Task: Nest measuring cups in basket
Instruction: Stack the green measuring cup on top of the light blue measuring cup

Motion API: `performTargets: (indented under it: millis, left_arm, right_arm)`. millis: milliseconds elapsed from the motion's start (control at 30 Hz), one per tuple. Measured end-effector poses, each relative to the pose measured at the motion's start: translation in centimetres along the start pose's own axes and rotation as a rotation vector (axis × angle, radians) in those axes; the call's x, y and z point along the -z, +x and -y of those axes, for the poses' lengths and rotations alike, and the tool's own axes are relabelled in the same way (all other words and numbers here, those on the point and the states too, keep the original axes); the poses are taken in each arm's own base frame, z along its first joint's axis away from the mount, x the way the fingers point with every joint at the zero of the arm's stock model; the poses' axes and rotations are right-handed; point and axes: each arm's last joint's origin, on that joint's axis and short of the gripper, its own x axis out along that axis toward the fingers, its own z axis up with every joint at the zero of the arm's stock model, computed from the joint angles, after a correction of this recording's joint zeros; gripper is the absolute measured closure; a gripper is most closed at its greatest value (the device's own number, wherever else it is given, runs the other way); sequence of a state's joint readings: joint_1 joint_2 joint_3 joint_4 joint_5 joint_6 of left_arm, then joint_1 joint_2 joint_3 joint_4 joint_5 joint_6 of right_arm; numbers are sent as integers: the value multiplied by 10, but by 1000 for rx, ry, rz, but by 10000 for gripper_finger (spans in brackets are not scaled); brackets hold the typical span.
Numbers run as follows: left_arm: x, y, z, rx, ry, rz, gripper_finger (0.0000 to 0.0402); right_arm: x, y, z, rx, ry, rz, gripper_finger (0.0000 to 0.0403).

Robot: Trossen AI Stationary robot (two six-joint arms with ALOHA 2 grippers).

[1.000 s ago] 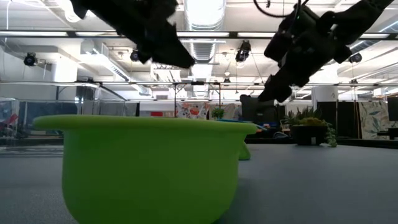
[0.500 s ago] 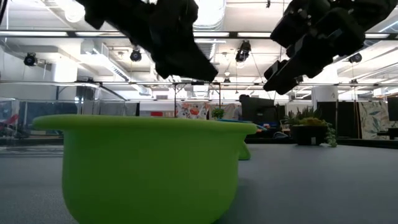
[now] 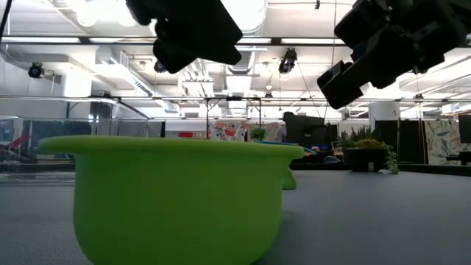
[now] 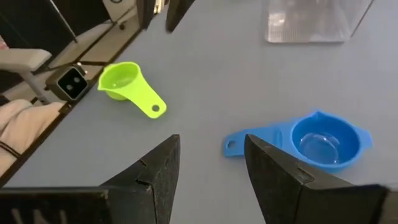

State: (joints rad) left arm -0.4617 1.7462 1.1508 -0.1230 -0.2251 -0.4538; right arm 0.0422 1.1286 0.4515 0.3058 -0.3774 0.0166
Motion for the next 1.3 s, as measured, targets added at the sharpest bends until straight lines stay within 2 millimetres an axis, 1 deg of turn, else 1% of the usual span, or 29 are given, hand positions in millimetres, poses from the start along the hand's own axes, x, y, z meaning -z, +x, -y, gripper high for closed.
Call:
performTargets:
  millis: [133,233,333,467,533,600,667,833,1100,1200,1300]
  left_arm:
    - [4,12,16,44,-51,-41,288]
    - [5,25,20,65,-129,-115,283]
    - [3,37,26,88,-148,-183,271]
    - [8,53,30,47,-173,-339,248]
    - [10,56,30,-1,-187,-420,237]
    - [10,57,32,-33,-189,-463,227]
    - [10,60,34,-36,-186,-468,219]
    - [11,61,39,30,-201,-486,208]
    - [17,59,45,50,-213,-512,207]
    - [19,59,45,56,-174,-517,209]
    - [20,59,46,65,-141,-516,218]
  right_arm:
    - [-5,-4,-2,0,-12,32,237]
    - [-7,-8,-3,-7,-21,50,237]
    - [-7,-11,-5,-15,-34,62,238]
    - [-5,-14,-6,-15,-45,67,239]
    - [-4,-15,-6,-14,-46,67,239]
    - [-3,-15,-6,-14,-55,66,239]
    - [-3,-15,-6,-13,-61,66,239]
    - [-3,-15,-6,-13,-61,65,239]
    - [-2,-15,-6,-13,-49,57,248]
    - [-2,-15,-6,-13,-39,57,252]
    - [-2,-15,-6,-6,-39,55,257]
